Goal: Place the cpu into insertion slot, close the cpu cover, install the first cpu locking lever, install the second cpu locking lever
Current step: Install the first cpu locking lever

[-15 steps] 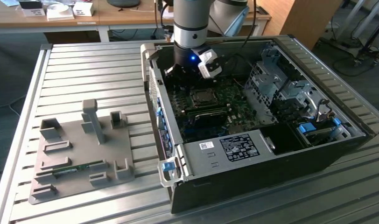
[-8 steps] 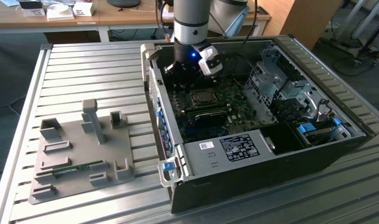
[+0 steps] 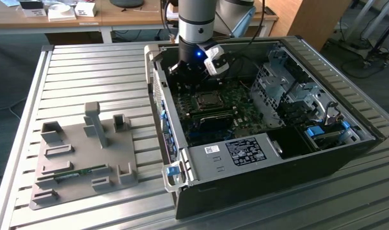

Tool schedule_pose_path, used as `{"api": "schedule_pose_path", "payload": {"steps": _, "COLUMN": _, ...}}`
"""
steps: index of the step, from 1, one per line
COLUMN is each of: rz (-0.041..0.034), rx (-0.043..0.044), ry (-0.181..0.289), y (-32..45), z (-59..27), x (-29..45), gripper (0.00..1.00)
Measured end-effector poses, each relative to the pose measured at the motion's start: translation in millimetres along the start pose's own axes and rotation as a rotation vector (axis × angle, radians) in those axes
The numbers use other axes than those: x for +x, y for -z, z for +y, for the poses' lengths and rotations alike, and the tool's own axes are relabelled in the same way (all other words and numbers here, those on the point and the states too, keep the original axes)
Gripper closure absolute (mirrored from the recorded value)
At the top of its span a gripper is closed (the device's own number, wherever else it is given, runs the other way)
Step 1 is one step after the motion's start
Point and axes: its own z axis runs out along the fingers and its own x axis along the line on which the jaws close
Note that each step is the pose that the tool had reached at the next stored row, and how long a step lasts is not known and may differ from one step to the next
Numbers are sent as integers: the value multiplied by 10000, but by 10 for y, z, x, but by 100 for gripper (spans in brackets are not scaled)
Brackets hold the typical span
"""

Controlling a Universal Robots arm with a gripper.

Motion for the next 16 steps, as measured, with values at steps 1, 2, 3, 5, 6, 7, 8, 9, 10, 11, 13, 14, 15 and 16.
{"api": "schedule_pose_path", "payload": {"steps": 1, "rz": 2, "rx": 2, "ry": 0, "y": 1, "z": 0, "x": 2, "gripper": 89}}
{"api": "schedule_pose_path", "payload": {"steps": 2, "rz": 2, "rx": 3, "ry": -2, "y": 2, "z": 0, "x": 5, "gripper": 89}}
{"api": "schedule_pose_path", "payload": {"steps": 3, "rz": 4, "rx": 2, "ry": -2, "y": 3, "z": -1, "x": 11, "gripper": 89}}
{"api": "schedule_pose_path", "payload": {"steps": 5, "rz": 3, "rx": -1, "ry": -1, "y": 3, "z": 2, "x": 26, "gripper": 89}}
{"api": "schedule_pose_path", "payload": {"steps": 6, "rz": 3, "rx": -1, "ry": -1, "y": 3, "z": 4, "x": 34, "gripper": 89}}
{"api": "schedule_pose_path", "payload": {"steps": 7, "rz": 3, "rx": -1, "ry": -1, "y": 4, "z": 8, "x": 44, "gripper": 89}}
{"api": "schedule_pose_path", "payload": {"steps": 8, "rz": 3, "rx": -2, "ry": -1, "y": 3, "z": 12, "x": 51, "gripper": 89}}
{"api": "schedule_pose_path", "payload": {"steps": 9, "rz": 2, "rx": -3, "ry": -2, "y": 3, "z": 18, "x": 55, "gripper": 89}}
{"api": "schedule_pose_path", "payload": {"steps": 10, "rz": 3, "rx": -3, "ry": -1, "y": 3, "z": 24, "x": 57, "gripper": 89}}
{"api": "schedule_pose_path", "payload": {"steps": 11, "rz": 2, "rx": -4, "ry": -1, "y": 2, "z": 33, "x": 58, "gripper": 89}}
{"api": "schedule_pose_path", "payload": {"steps": 13, "rz": 3, "rx": -6, "ry": -1, "y": 0, "z": 53, "x": 63, "gripper": 89}}
{"api": "schedule_pose_path", "payload": {"steps": 14, "rz": 3, "rx": -6, "ry": -1, "y": 0, "z": 64, "x": 66, "gripper": 89}}
{"api": "schedule_pose_path", "payload": {"steps": 15, "rz": 3, "rx": -6, "ry": -2, "y": -1, "z": 72, "x": 71, "gripper": 89}}
{"api": "schedule_pose_path", "payload": {"steps": 16, "rz": 3, "rx": -6, "ry": -3, "y": -1, "z": 78, "x": 76, "gripper": 89}}
